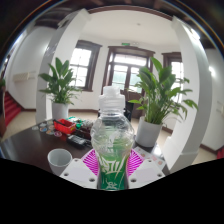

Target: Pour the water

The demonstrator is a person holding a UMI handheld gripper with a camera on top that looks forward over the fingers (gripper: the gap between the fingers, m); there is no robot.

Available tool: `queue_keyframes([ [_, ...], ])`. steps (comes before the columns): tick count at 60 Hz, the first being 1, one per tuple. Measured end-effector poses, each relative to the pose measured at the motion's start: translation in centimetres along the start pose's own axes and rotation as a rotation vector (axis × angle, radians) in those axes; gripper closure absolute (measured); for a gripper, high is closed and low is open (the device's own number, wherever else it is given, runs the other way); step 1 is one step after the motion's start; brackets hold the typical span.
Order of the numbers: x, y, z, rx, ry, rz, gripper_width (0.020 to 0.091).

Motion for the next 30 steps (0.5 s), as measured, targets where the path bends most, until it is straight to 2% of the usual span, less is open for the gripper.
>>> queue_keyframes([
  [6,-1.1,1.2,0.7,0.026,0.024,0.121,0.0803],
  [19,-5.3,2.0,2.4,0.009,-0.002,0.168,0.0792],
  [21,-5.2,2.0,2.3,0.020,0.034,0.164,0.0803],
  [30,-5.6,2.3,1.7,0.023,0.055,0.186,0.0797],
])
Point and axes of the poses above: the point between the fingertips, and its own axes, seen from behind it with the camera up: y to the right, x up, z forward, the way the camera looks, the point moved 8 cm from there along -z, backward, against the way the camera looks, and after that the axes turned 15 degrees about z, right-handed, at the moved point
